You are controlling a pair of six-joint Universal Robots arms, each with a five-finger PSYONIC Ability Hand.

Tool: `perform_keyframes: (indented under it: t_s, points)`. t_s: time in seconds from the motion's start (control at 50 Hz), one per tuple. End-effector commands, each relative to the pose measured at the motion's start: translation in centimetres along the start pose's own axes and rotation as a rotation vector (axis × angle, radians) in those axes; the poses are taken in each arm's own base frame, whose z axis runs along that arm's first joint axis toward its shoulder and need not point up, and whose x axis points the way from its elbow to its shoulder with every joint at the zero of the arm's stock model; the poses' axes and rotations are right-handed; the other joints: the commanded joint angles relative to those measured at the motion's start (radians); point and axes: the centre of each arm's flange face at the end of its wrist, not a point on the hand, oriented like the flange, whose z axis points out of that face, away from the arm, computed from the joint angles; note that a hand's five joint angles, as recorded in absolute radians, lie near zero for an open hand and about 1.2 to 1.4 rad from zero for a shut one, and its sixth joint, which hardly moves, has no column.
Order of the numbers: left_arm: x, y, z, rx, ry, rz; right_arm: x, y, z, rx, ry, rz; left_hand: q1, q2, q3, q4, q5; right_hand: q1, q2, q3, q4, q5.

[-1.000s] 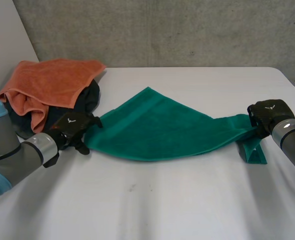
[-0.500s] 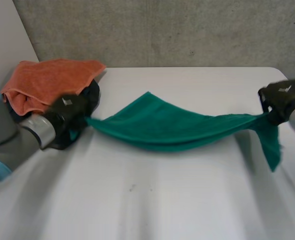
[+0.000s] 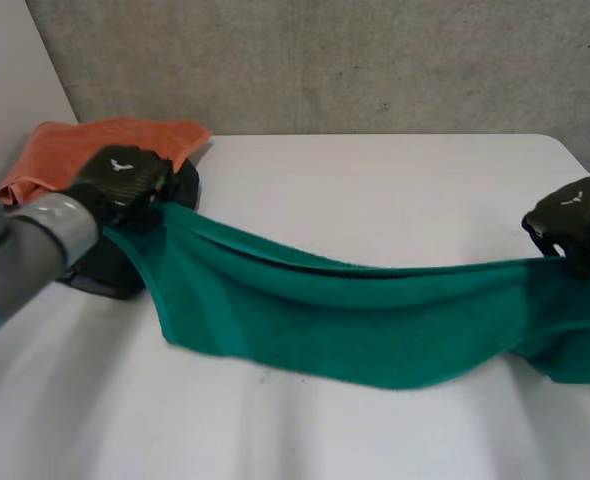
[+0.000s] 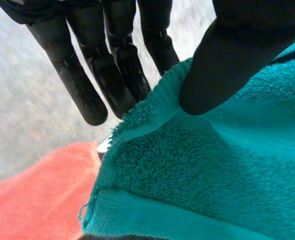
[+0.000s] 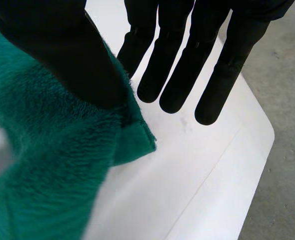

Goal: Fold the laundry.

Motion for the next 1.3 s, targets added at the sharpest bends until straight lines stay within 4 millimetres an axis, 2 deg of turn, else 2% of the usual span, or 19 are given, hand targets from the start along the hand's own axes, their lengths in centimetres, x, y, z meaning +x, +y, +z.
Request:
perform_keyframes:
  t_s: [0.02,0.1,0.14,0.2,0.24,0.28,0.36,0.38,0.46,0.56,0.68,0.74,0.76,0.78,0.84,0.92,1.1,1.18,1.3]
  points:
    - [-1.5,-4.7,6.2,0.179,-0.178,0.092,4.0,-2.6,4.4,0.222,0.245,0.161,0.254,0.199,0.203,0.196,0.238,0.279,0.217,0.203,0.195,0.222]
    - [-3.7,-11.1,6.7,0.463,-0.300,0.082,7.7,-5.9,4.3,0.448,0.466,0.239,0.254,0.199,0.203,0.196,0.238,0.279,0.217,0.203,0.195,0.222]
    - [-4.2,-12.7,6.7,0.564,-0.330,0.069,9.2,-7.5,3.6,0.573,0.585,0.256,0.254,0.199,0.203,0.196,0.238,0.279,0.217,0.203,0.195,0.222]
    - [-5.6,-16.5,5.1,0.763,-0.407,0.046,9.7,-8.9,2.8,0.658,0.659,0.245,0.254,0.199,0.203,0.196,0.238,0.279,0.217,0.203,0.195,0.222]
    - [-5.8,-17.5,3.8,0.800,-0.430,0.031,9.3,-9.0,2.7,0.659,0.650,0.238,0.254,0.199,0.203,0.196,0.238,0.279,0.217,0.203,0.195,0.222]
    - [-5.6,-16.8,3.7,0.767,-0.424,0.021,8.2,-8.9,3.3,0.640,0.614,0.229,0.254,0.199,0.203,0.196,0.238,0.279,0.217,0.203,0.195,0.222]
    - [-4.2,-13.1,4.6,0.643,-0.380,-0.004,6.3,-8.0,4.8,0.610,0.538,0.217,0.254,0.199,0.203,0.196,0.238,0.279,0.217,0.203,0.195,0.222]
    - [-3.5,-11.3,4.8,0.585,-0.359,-0.013,5.9,-7.7,5.2,0.602,0.520,0.215,0.254,0.199,0.203,0.196,0.238,0.279,0.217,0.203,0.195,0.222]
    - [-1.0,-6.6,5.1,0.436,-0.296,-0.038,3.5,-5.6,7.8,0.529,0.426,0.209,0.254,0.199,0.203,0.196,0.238,0.279,0.217,0.203,0.195,0.222]
    - [1.8,-1.2,4.8,0.274,-0.226,-0.064,-0.9,-1.2,11.2,0.328,0.260,0.224,0.254,0.199,0.203,0.196,0.238,0.279,0.217,0.203,0.195,0.222]
    - [4.2,2.5,3.2,0.156,-0.142,-0.076,-3.3,1.7,11.0,0.134,0.122,0.237,0.254,0.199,0.203,0.196,0.238,0.279,0.217,0.203,0.195,0.222]
    - [4.9,3.0,2.3,0.138,-0.105,-0.074,-4.3,2.4,10.1,0.076,0.056,0.251,0.254,0.199,0.203,0.196,0.238,0.248,0.186,0.172,0.164,0.191]
    - [4.9,2.8,2.0,0.142,-0.100,-0.073,-4.4,2.5,9.8,0.065,0.048,0.249,0.254,0.199,0.203,0.196,0.238,0.132,0.069,0.055,0.048,0.074]
    - [4.9,2.6,1.7,0.148,-0.097,-0.072,-4.4,2.4,9.2,0.053,0.042,0.247,0.254,0.199,0.203,0.196,0.238,-0.032,-0.094,-0.109,-0.116,-0.090]
    - [4.9,2.0,0.9,0.164,-0.078,-0.070,-4.0,2.0,8.3,0.058,0.048,0.245,0.254,0.199,0.203,0.196,0.238,-0.098,-0.160,-0.175,-0.182,-0.156]
    - [4.9,1.6,0.3,0.173,-0.070,-0.069,-3.2,1.3,7.0,0.075,0.065,0.244,0.254,0.199,0.203,0.196,0.238,-0.342,-0.404,-0.418,-0.426,-0.399]
    - [4.8,1.0,-0.3,0.185,-0.072,-0.071,-1.9,-1.2,4.6,0.145,0.042,0.239,0.254,0.199,0.203,0.196,0.238,-0.462,-0.525,-0.539,-0.546,-0.520]
    - [4.6,0.8,-0.3,0.189,-0.075,-0.070,-1.9,-1.2,4.6,0.122,0.002,0.244,0.254,0.199,0.203,0.196,0.238,-0.515,-0.578,-0.592,-0.599,-0.573]
    - [4.0,0.4,-0.1,0.204,-0.090,-0.067,-3.2,-0.3,6.5,0.076,-0.049,0.249,0.254,0.199,0.203,0.196,0.238,-0.518,-0.581,-0.595,-0.602,-0.576]
